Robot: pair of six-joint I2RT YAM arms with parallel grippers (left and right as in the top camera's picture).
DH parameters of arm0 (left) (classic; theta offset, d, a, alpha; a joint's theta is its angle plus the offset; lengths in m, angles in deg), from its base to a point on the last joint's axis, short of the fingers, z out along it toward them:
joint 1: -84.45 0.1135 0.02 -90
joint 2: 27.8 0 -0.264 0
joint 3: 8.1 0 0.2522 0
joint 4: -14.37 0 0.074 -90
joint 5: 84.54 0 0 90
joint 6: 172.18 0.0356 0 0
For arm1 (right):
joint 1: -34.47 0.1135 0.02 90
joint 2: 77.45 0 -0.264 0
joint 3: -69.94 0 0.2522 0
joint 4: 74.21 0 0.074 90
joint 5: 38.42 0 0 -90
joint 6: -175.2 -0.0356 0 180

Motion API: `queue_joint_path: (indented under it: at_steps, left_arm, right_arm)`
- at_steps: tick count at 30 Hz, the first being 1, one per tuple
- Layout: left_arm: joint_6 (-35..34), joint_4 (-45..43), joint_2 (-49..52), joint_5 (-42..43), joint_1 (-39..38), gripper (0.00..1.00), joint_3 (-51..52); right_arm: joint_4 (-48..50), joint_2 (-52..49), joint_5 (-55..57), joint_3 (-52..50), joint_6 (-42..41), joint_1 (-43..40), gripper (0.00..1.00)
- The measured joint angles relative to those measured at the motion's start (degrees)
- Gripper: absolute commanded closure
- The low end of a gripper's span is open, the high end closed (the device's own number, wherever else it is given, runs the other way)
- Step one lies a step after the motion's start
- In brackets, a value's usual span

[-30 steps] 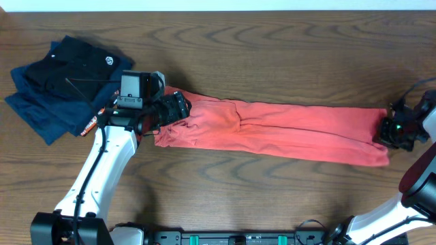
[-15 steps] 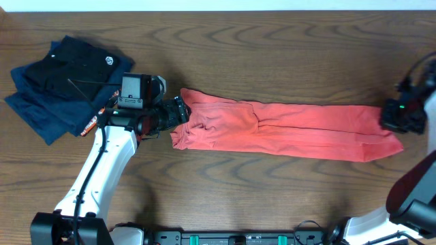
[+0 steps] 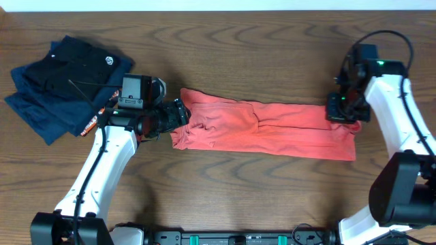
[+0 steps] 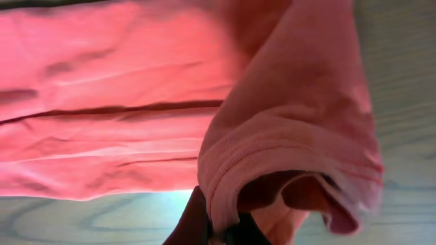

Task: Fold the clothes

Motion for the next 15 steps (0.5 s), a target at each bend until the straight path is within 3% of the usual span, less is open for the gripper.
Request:
queue_joint_path:
  at_steps: [15]
  left_arm:
    - [0.00, 1.44, 0.00, 0.00, 0.00, 0.19, 0.00]
  right_arm:
    - [1.70, 0.00, 0.09, 0.00, -5.99, 8.57, 0.97]
